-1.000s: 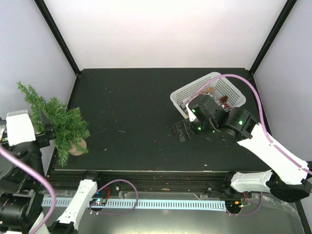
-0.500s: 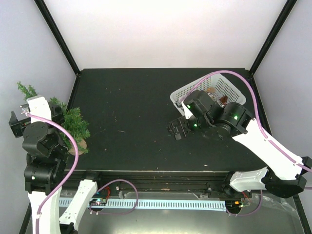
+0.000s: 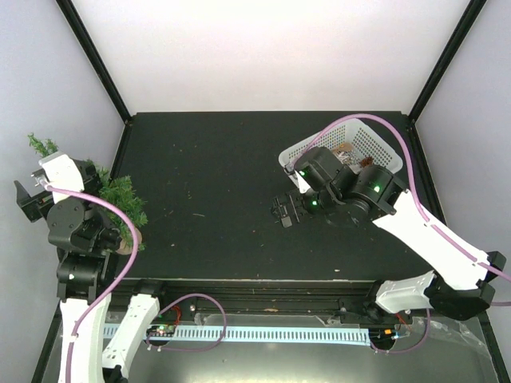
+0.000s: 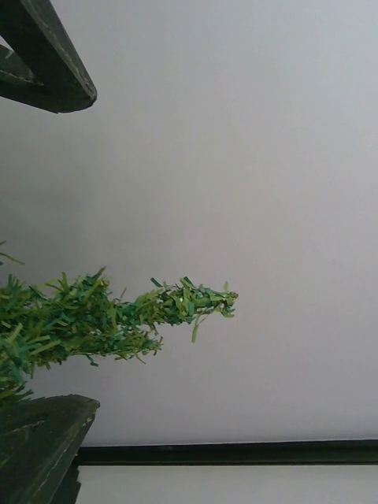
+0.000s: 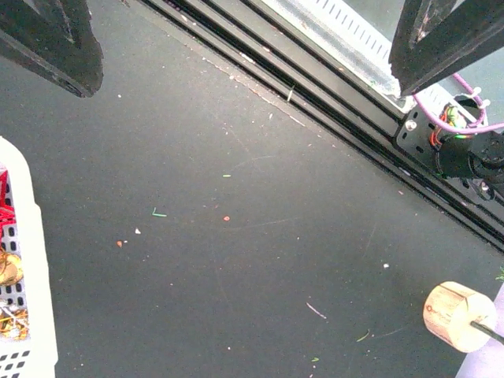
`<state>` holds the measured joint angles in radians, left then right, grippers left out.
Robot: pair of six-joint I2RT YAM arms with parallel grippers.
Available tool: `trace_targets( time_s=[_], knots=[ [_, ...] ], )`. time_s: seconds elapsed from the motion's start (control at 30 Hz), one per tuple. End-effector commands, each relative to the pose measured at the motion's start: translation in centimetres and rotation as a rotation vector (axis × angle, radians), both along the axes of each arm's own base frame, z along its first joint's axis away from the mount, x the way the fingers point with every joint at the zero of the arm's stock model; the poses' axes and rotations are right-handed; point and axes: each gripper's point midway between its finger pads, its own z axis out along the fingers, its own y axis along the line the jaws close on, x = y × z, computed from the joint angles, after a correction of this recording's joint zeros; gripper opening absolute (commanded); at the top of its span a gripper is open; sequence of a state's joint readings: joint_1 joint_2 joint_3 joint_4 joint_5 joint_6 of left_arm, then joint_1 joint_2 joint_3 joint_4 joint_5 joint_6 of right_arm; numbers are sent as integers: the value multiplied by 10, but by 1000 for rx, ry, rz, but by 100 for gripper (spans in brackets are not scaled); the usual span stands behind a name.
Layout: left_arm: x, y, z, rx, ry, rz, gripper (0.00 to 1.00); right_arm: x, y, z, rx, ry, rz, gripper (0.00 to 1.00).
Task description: Decorate the small christmas tree
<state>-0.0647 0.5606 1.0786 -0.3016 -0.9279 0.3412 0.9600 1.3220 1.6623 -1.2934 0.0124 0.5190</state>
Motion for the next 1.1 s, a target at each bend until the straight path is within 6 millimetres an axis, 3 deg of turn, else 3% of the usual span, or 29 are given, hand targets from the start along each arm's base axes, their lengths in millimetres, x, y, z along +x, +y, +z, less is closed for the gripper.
trace_targets(
  time_s=[0.0,0.27,0.53,0.63,0.87,1.07],
  knots=[
    [8,5,11,5,-81,60,97,1,14,10,32,10,13,100],
    [35,11,9,-13,-103,82,93,5,33,11,26,16,45,100],
    [54,23,0,-45,-90,101,85,0,33,-1,1,37,52,100],
    [63,26,-3,-48,-82,93,68,-1,30,-4,-3,41,44,100],
    [81,35,-8,-134,-44,37,2,-4,21,-9,-12,47,22,100],
    [85,20,0,-160,1,-81,2,-7,14,-22,-17,55,-1,100]
  ],
)
